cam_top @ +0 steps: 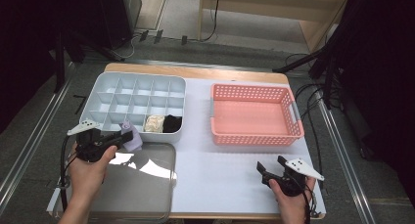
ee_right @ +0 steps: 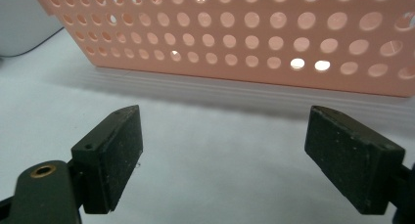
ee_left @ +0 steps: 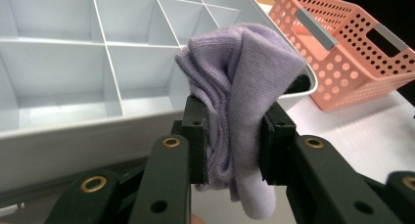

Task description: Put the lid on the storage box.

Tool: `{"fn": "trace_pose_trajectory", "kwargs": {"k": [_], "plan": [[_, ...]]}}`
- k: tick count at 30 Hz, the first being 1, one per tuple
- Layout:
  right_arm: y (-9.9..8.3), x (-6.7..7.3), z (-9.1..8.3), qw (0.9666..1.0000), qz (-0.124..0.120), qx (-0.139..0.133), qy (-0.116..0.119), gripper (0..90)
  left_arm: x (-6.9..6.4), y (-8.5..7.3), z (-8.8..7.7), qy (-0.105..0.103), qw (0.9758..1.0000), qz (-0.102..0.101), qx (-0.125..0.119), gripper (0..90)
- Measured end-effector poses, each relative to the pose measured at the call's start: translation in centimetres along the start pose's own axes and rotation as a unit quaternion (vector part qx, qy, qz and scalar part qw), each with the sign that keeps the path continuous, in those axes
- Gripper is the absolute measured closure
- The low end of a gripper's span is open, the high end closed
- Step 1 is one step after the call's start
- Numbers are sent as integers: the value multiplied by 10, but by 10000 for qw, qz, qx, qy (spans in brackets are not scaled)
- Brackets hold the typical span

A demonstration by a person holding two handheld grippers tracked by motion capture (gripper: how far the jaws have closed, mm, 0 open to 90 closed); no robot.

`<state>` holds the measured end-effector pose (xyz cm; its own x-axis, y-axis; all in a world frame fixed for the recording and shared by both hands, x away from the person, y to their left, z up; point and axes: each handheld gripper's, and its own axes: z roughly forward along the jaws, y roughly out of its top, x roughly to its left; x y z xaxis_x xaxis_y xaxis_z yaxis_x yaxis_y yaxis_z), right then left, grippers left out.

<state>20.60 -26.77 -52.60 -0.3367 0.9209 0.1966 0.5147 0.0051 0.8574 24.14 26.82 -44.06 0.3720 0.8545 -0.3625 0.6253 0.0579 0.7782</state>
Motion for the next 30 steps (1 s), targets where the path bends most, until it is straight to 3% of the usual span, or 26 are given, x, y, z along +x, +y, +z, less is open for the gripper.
{"fn": "trace_pose_trajectory", "kwargs": {"k": [12, 19, 22, 28, 30], "plan": [[0, 1, 1, 10000, -27, 23, -18, 147, 8, 27, 7, -54, 9994, -221, -252, 707], [0, 2, 1, 9999, -83, 33, -53, 149, 13, 34, 14, 235, 9976, -347, -544, 706], [-1, 2, 2, 9999, -89, 36, -59, 150, 17, 33, 22, 365, 9970, -372, -564, 704], [-1, 2, 1, 9999, -83, 39, -48, 152, 21, 27, 36, 643, 9968, -236, -405, 700], [-1, 3, 2, 9999, -101, 34, -57, 153, 22, 24, 40, 643, 9972, -217, -319, 699]]}}
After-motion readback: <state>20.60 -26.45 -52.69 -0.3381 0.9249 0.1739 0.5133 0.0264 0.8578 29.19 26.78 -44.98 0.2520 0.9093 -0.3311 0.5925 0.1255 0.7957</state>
